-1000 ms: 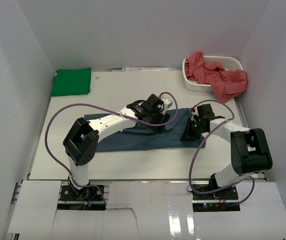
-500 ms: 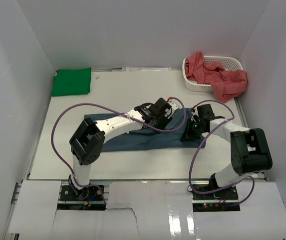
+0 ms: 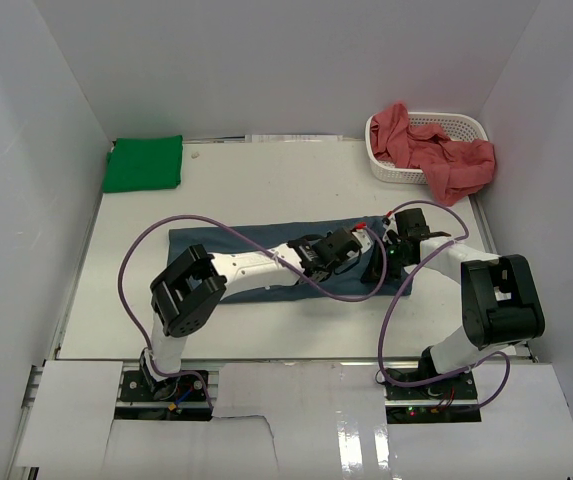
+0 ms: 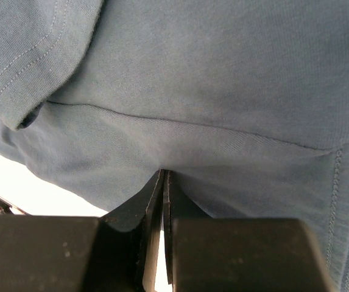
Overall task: Fold and stack the t-shirts
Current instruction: Fold the other side of the tshirt into a rectangle
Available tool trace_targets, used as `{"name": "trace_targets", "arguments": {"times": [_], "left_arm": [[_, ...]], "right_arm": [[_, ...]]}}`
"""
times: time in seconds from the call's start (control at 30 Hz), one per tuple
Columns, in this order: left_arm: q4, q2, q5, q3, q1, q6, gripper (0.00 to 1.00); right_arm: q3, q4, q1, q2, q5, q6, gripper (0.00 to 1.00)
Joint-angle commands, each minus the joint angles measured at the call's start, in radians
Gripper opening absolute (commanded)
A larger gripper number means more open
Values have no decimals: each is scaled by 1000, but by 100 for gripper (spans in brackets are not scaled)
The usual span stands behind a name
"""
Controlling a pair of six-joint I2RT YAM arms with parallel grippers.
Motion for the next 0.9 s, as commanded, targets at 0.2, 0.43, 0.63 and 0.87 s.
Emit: {"name": "trace_targets", "arguments": {"times": [0.2,0.43,0.63,0.87], "left_arm": [[46,-38,196,8,23,-87,35],[80,-15,292,-23,38,-156,35],[111,28,326,-21,55,-167,35],[168,88,335,-8,98,-161,35]], "right_arm": [[25,-3,3,7,-16,-24,8],[26,-8,3,4,-17,-24,8],[26,-6,3,9,-21,-25,8],[22,-3,3,10,-19,-27,8]]}}
